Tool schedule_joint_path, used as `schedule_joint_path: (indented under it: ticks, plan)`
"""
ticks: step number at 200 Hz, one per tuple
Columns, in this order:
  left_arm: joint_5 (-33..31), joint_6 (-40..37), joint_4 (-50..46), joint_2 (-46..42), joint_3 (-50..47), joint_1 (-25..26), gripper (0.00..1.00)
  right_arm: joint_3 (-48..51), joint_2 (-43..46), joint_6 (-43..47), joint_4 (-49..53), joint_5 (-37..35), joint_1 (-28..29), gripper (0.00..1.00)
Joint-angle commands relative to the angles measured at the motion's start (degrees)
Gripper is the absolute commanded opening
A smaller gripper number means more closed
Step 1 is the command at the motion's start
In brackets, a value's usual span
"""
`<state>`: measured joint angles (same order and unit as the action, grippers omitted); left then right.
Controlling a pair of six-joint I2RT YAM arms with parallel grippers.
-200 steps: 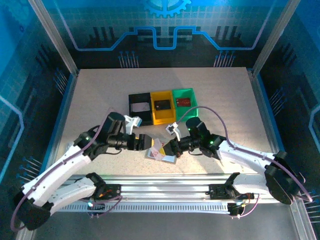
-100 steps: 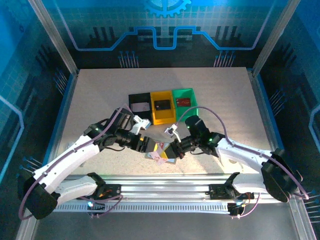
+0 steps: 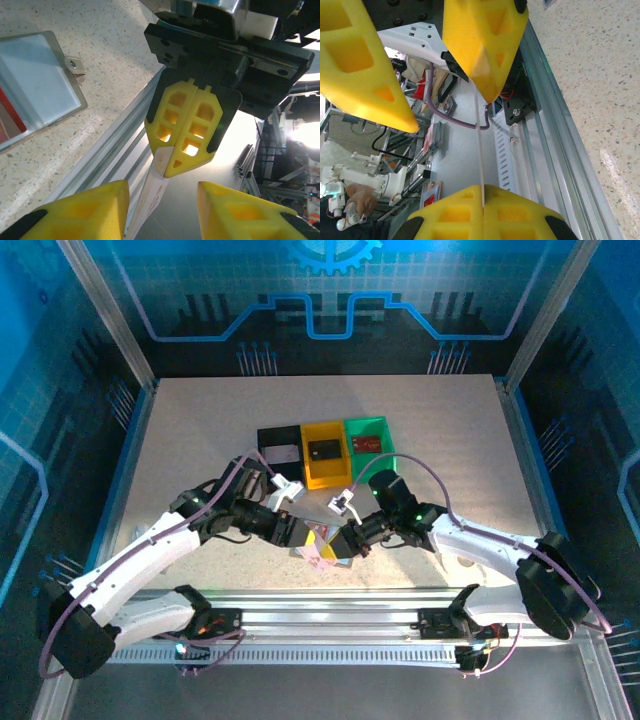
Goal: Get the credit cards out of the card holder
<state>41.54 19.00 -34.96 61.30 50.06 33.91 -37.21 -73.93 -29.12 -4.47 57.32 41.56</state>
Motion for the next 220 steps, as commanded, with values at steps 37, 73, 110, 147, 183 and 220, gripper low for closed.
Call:
schedule_joint_path:
  ticks: [37, 73, 110, 147, 183, 220]
  plan:
    - [6.17, -0.23, 2.37, 0.36, -0.92, 0.54, 0.27, -1.81, 0.55, -0.69, -1.54, 2.18, -0.25, 0.0]
    - [8.2, 0.3, 3.16, 0.6, -1.16, 1.38, 0.25, -2.37, 1.44, -0.23, 0.21, 1.74, -0.25, 0.0]
    - [8.9, 0.33, 3.3, 0.93, -1.18, 1.84, 0.15, -2.43, 1.92, -0.17, 0.83, 1.5, -0.33, 0.0]
    - [8.33, 0.49, 2.84, 0.38, -1.02, 1.95, 0.0, -2.5, 2.87, 0.42, 2.38, -0.05, -0.77, 0.01]
    - [3.26, -0.23, 0.91, -1.78, -0.4, 1.8, 0.0, -2.5, 5.83, 1.34, 6.13, -4.13, -3.19, 0.19]
    - [-5.34, 1.24, -0.37, -4.04, -0.3, -1.01, 0.0, 0.58, 12.89, -1.47, 6.58, -10.61, -8.98, 0.49]
